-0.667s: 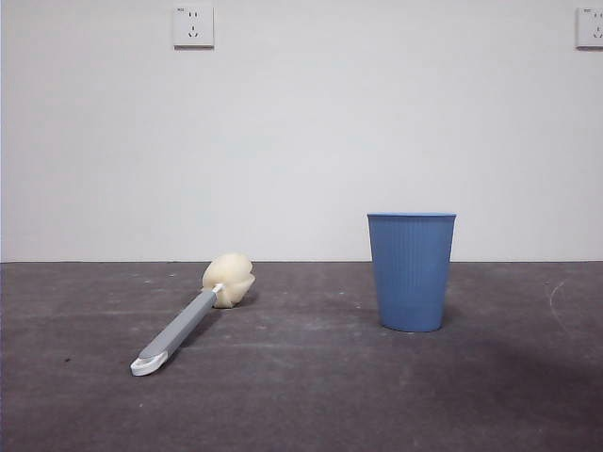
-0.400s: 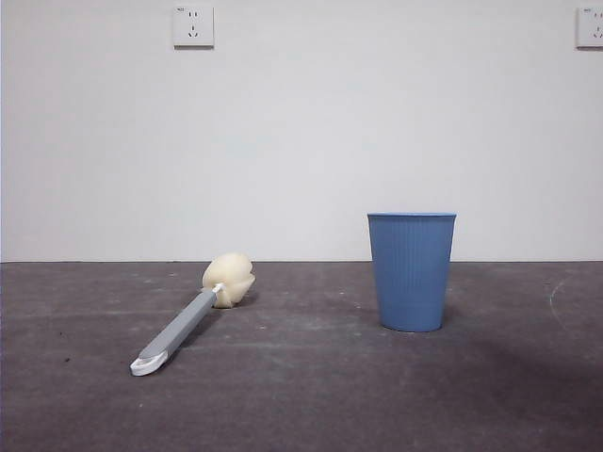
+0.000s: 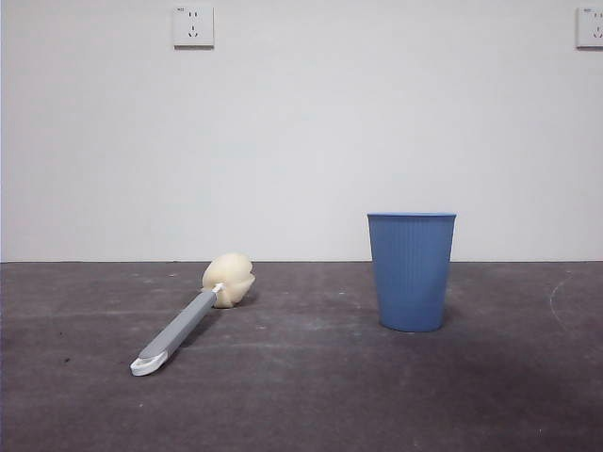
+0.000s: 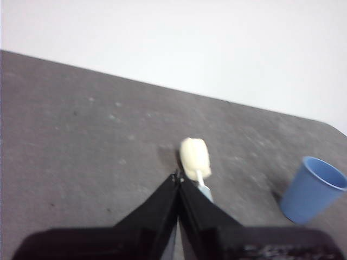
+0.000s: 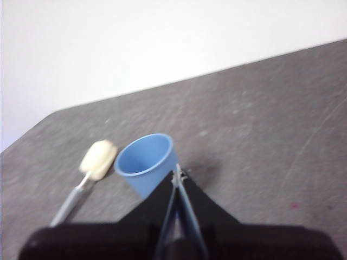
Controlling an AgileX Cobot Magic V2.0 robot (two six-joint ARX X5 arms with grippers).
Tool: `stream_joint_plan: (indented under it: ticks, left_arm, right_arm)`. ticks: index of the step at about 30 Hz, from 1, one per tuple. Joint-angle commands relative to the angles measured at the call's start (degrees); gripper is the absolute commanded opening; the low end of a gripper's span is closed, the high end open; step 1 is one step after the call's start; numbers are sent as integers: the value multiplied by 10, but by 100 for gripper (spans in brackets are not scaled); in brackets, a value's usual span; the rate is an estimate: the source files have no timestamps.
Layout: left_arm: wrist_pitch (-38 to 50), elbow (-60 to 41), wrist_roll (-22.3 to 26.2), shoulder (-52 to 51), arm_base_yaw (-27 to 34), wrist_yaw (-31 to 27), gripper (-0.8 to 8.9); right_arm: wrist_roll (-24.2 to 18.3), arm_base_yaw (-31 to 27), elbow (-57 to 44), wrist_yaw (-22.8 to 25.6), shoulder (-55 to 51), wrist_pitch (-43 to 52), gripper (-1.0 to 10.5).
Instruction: Pick up the cup brush,pick up the cup,insert the brush into the cup,clean the cup,put the cup brush back,put the cup back to the fixed position on the table
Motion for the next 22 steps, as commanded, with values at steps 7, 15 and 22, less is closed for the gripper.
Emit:
stream_joint_plan:
  ticks: [7, 15, 22]
  left_arm:
    - [-139, 139, 46, 99, 0, 71, -6]
    - [-277, 249, 130, 214, 0, 153, -6]
    - [-369, 312, 196, 275, 0, 166, -6]
  right_arm:
    - [-104, 1, 187, -111, 140, -184, -12]
    - [-220, 1, 347, -136, 243, -429, -11]
    - [-235, 1, 410, -136, 281, -529, -11]
